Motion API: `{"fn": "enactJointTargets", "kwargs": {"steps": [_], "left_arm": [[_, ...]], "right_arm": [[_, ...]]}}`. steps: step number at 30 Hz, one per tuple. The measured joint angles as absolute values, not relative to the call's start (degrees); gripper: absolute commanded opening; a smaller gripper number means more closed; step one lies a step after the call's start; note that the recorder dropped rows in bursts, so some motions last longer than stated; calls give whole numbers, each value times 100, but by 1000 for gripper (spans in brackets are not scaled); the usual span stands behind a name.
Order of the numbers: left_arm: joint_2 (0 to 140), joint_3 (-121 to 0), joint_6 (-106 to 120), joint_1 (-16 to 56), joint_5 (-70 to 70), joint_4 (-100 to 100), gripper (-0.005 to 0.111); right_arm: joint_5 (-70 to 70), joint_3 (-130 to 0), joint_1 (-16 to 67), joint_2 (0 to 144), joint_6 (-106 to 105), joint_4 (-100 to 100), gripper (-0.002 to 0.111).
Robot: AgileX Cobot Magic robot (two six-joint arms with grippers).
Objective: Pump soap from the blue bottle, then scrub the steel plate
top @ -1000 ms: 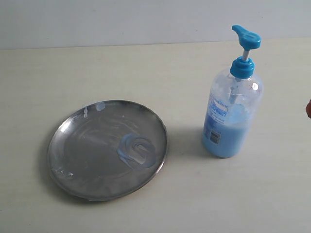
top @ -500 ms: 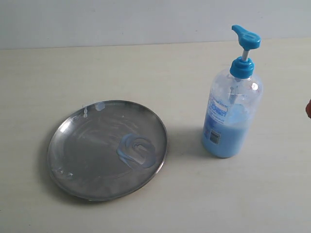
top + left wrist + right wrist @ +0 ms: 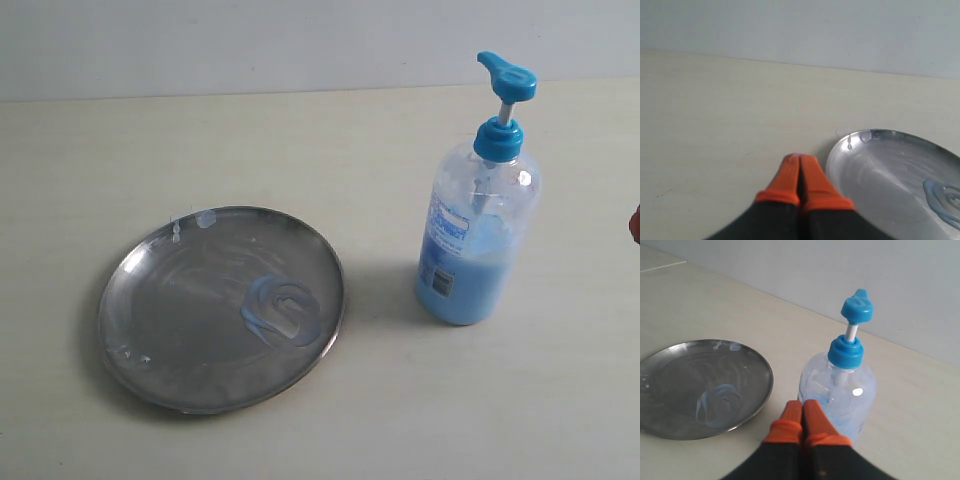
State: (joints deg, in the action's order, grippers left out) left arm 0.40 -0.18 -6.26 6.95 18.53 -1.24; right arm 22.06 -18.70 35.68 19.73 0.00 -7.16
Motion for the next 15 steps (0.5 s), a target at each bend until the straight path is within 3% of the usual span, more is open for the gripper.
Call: {"fn": "enactJointTargets", "kwargs": {"steps": [15], "left_arm": [[40,-18,-626,695,1899,-108,0]], "right_arm": [[2206,-1870,3568,1973,0,-716,0]]}}
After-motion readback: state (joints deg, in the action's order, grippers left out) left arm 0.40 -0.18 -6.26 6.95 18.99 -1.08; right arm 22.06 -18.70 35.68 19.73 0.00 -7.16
